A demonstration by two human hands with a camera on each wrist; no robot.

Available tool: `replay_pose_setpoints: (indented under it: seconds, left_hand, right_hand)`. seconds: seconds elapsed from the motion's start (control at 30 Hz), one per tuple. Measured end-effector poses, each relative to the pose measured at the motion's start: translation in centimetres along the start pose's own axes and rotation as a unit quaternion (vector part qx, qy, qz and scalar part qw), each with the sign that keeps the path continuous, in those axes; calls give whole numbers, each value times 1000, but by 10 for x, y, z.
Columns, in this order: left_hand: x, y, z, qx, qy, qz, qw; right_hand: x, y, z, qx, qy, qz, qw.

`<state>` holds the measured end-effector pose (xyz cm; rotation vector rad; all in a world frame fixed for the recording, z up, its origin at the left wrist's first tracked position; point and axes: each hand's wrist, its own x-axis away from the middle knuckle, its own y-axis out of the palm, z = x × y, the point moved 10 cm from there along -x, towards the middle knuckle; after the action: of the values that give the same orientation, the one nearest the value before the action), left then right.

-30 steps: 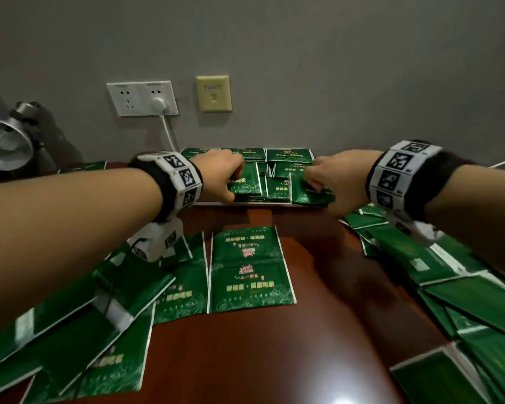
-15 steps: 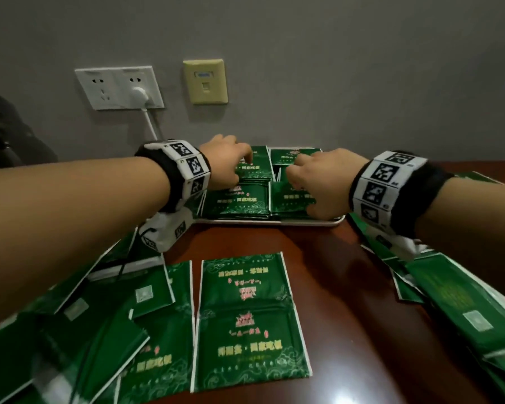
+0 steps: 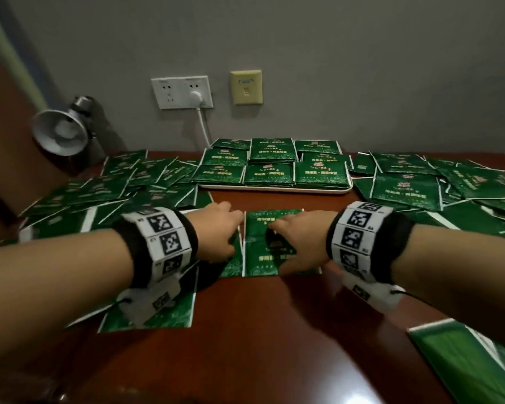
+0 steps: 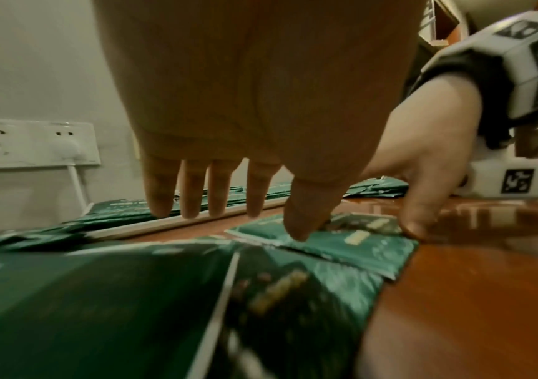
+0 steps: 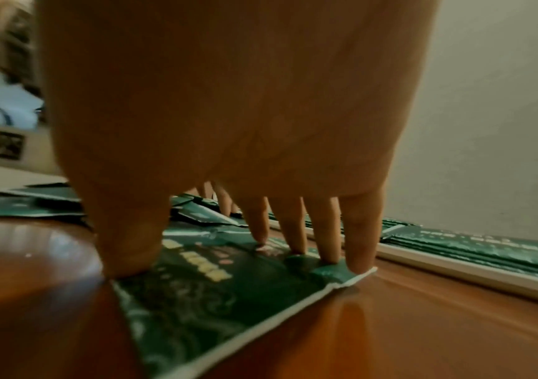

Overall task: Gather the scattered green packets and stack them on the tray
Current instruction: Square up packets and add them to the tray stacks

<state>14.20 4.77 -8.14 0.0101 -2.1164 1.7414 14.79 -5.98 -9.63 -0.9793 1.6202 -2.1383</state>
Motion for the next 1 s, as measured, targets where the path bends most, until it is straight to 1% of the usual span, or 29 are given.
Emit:
replay_pose_setpoints:
  seconds: [0.1, 0.23, 0.43, 0.53, 0.6, 0.7, 0.77, 0.8, 0.83, 0.93, 1.0]
  left_hand:
    - [27, 22, -7, 15, -28, -2, 999]
    - [66, 28, -12, 40, -51, 59, 996]
    - [108, 43, -38, 74, -134, 55, 987]
    - [121, 34, -45, 79, -148, 102, 981]
    - [127, 32, -51, 81, -164, 115, 976]
    - [134, 46, -67, 81, -214, 84, 970]
    - [139, 61, -75, 94, -246, 58, 963]
    - [140, 66, -78, 100, -254, 54, 961]
    - [141, 69, -80, 105, -257, 59, 959]
    - [139, 68, -83, 118, -247, 101, 957]
    - [138, 67, -82, 113, -237, 113, 958]
  right_hand:
    - [14, -4, -9, -6, 21, 17, 1000]
    - [37, 0, -20, -35, 34, 27, 998]
    - [59, 10, -39, -94, 31, -15, 995]
    - [68, 1, -45, -86, 37, 14, 996]
    - [72, 1, -45, -72, 52, 18, 996]
    - [76, 13, -41, -107, 89, -14, 990]
    - [76, 22, -44, -97, 91, -40, 990]
    - [76, 23, -46, -84, 85, -42, 992]
    - [76, 23, -49, -68, 78, -37, 994]
    - [81, 21, -57, -43, 58, -14, 997]
    - [84, 26, -65, -48, 35, -31, 998]
